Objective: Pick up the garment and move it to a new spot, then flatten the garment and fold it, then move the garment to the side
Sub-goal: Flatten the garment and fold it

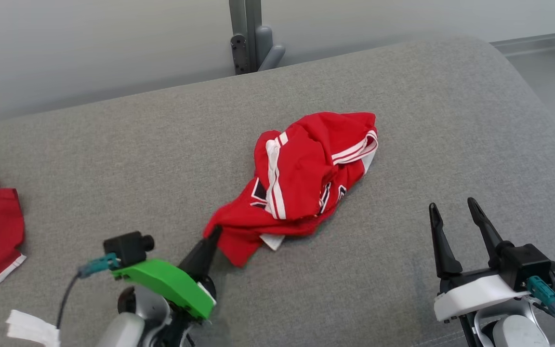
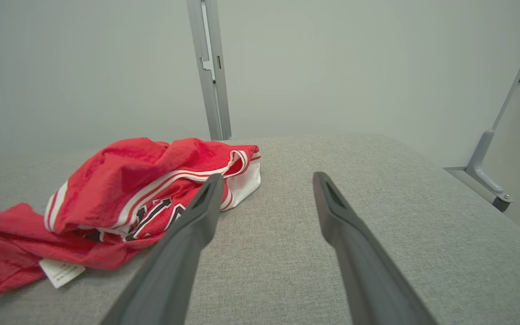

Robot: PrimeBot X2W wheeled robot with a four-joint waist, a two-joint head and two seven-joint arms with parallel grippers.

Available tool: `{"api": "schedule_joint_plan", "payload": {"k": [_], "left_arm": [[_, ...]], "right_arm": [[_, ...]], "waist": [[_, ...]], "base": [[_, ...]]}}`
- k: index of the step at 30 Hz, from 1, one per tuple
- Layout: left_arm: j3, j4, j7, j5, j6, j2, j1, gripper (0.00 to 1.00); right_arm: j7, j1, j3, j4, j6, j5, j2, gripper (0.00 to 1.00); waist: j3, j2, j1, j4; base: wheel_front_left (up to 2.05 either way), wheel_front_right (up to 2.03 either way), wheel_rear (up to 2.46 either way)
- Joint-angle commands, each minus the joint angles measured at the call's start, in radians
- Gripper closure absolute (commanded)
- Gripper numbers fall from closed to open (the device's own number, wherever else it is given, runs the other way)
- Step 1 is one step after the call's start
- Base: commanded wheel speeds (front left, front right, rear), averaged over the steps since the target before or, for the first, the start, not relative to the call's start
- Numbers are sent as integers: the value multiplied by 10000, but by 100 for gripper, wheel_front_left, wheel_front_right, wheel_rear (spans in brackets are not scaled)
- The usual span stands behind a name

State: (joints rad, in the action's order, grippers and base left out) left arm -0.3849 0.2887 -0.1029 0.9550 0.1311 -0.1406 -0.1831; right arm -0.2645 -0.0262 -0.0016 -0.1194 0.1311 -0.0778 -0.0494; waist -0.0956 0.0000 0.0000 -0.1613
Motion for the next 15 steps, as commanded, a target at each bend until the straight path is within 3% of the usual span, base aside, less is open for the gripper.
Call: {"api": "schedule_joint_plan", "payload": {"k": [1, 7, 15], "left_arm": [[210, -370, 63, 312, -8, -184, -206, 100], [646, -1906, -245, 670, -68, -855, -460, 100], [1281, -4142, -595, 821, -831, -1225, -1000, 100]], "right_arm": [[0, 109, -34, -6, -7, -45, -19, 0], [0, 150, 8, -60, -7, -83, -22, 0], [0, 239, 132, -171, -7, -85, -22, 0]], "waist": [[110, 0, 0, 138], [299, 0, 0, 482], [663, 0, 0, 812]], "base": [[0, 0, 0], [0, 0, 0], [0, 0, 0]]}}
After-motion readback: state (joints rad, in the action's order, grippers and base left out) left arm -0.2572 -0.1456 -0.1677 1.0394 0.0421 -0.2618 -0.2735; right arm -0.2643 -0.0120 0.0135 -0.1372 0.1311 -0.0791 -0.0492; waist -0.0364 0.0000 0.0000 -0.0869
